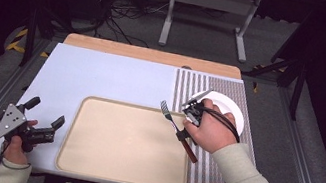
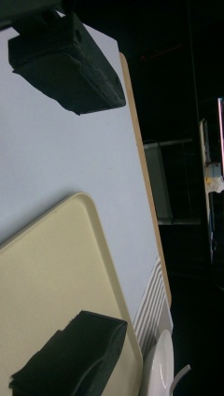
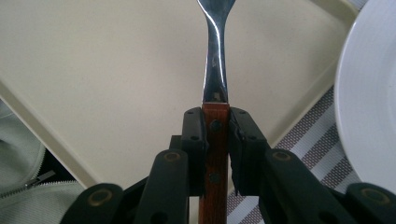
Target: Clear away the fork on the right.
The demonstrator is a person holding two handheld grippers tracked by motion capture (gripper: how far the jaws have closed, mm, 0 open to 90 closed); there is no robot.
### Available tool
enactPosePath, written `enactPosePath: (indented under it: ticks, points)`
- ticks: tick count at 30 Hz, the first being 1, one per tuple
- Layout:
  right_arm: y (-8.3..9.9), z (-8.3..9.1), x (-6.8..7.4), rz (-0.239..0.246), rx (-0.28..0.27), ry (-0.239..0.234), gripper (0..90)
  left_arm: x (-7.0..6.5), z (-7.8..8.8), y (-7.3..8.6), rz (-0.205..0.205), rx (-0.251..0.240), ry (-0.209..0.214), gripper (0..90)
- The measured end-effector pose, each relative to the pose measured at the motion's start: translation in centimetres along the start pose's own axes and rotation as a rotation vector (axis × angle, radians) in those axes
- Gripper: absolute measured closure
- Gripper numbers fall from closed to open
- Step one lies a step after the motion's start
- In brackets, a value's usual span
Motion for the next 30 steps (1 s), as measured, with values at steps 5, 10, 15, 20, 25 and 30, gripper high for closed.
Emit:
enactPosePath:
  ticks: [5, 10, 15, 20, 25, 30]
  points:
    - [-0.1, -0.9, 0.2, -0.017, 0.006, -0.012, 77.5, 0.0, 0.0, 0.0, 0.001, 0.001, 0.001, 0.0]
    - [-0.3, -2.2, 0.6, -0.027, 0.014, -0.021, 77.5, 0.0, 0.0, 0.0, 0.001, 0.000, -0.001, 0.0]
    - [-0.2, -3.3, 0.6, -0.042, 0.033, -0.019, 77.4, 0.1, 0.0, 0.0, 0.003, 0.002, 0.000, 0.0]
    - [-0.2, -4.0, 0.7, -0.055, 0.033, -0.023, 77.4, 0.1, 0.0, 0.0, 0.002, 0.001, 0.001, 0.0]
    - [0.0, -5.1, 0.7, -0.073, 0.051, -0.025, 77.4, 0.0, 0.0, 0.0, 0.002, 0.000, 0.002, 0.0]
    - [0.0, -5.6, 0.7, -0.079, 0.058, -0.027, 77.4, 0.0, 0.0, 0.0, 0.000, 0.000, 0.001, 0.0]
Point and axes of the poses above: each handheld gripper's, and its own axes: z roughly backward along the jaws, y roughly out of its underside, x roughly to its left, the point moved 5 cm from there along -z, roughly forward along the jaws, and after that the axes turned 11 degrees about -y, right-handed, at the moved point
